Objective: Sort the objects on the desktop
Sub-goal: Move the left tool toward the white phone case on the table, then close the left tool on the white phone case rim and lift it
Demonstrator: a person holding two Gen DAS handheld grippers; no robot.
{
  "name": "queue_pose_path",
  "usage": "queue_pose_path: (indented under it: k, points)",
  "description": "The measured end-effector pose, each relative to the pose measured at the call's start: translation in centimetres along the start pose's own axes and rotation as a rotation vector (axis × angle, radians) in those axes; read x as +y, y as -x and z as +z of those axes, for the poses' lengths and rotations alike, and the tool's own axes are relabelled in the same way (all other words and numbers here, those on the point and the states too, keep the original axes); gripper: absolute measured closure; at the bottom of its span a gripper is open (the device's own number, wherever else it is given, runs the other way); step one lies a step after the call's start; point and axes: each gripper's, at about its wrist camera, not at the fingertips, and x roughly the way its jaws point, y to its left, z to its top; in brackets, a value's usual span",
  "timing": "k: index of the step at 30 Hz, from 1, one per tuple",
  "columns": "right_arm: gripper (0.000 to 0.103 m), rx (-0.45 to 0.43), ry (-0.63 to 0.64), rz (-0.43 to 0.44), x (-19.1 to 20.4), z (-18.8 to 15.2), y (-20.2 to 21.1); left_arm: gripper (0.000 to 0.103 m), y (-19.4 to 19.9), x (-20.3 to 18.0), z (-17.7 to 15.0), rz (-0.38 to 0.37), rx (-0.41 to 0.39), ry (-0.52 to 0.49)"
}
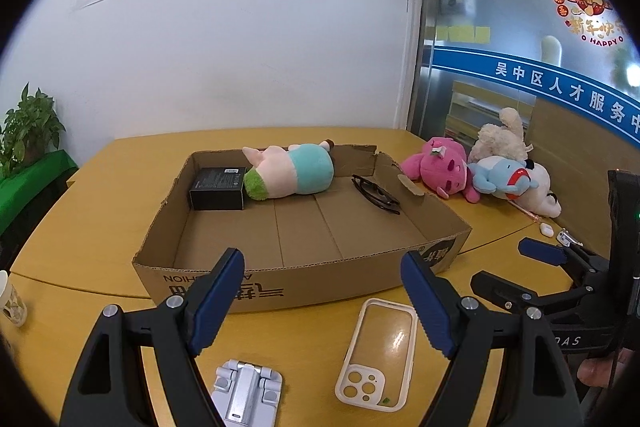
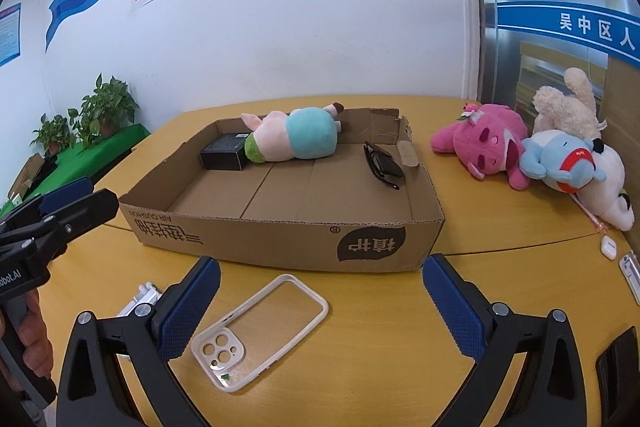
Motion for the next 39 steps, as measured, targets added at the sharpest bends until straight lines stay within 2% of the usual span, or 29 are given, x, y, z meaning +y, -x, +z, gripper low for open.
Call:
queue_pose_path:
  k: [11, 20, 24, 29, 32, 35, 39]
  points:
    - [0.000, 0.020, 0.037, 0.031, 2.3, -0.9, -1.5, 0.022, -0.1, 2.9, -1.4, 0.042, 0.033, 0.056]
    - [0.000, 0.012, 0.052, 0.032, 2.8, -1.3, -1.8, 0.022, 0.2, 3.7, -1.2, 0.048, 0.006, 0.062]
    - [0.000, 0.012, 0.053, 0.034, 2.5, -1.7, -1.9, 0.022, -0.9, 3.7, -1.7, -0.008, 0.041, 0.076]
    - [0.000, 0.090, 0.002, 0.079, 0.8, -3.2, -3.3, 0.022, -3.0, 3.5, -3.4, -0.090, 0.129, 0.095]
    - [0.000, 0.147, -0.047, 0.132, -0.5, -4.5, -4.0, 0.022, -5.0, 2.9, -4.2, -0.175, 0.195, 0.109]
    - [0.000, 0.194, -0.079, 0.173, -1.4, -5.7, -4.5, 0.023, -7.7, 1.6, -4.7, -0.251, 0.282, 0.082]
    - [0.000, 0.275, -0.108, 0.209, -1.9, -7.2, -5.4, 0.024, -12.0, 0.0, -5.6, -0.310, 0.411, 0.076]
